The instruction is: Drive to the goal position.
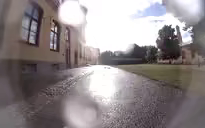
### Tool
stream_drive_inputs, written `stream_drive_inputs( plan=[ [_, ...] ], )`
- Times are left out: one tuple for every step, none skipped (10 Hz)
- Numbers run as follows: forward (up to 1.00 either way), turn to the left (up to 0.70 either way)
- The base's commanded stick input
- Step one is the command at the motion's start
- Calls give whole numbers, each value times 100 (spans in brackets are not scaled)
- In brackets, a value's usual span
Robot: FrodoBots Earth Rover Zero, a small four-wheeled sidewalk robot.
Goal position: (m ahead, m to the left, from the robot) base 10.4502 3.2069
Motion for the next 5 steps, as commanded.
stream_drive_inputs(
  plan=[
    [85,0],
    [85,0],
    [85,0],
    [85,0],
    [85,0]
  ],
)
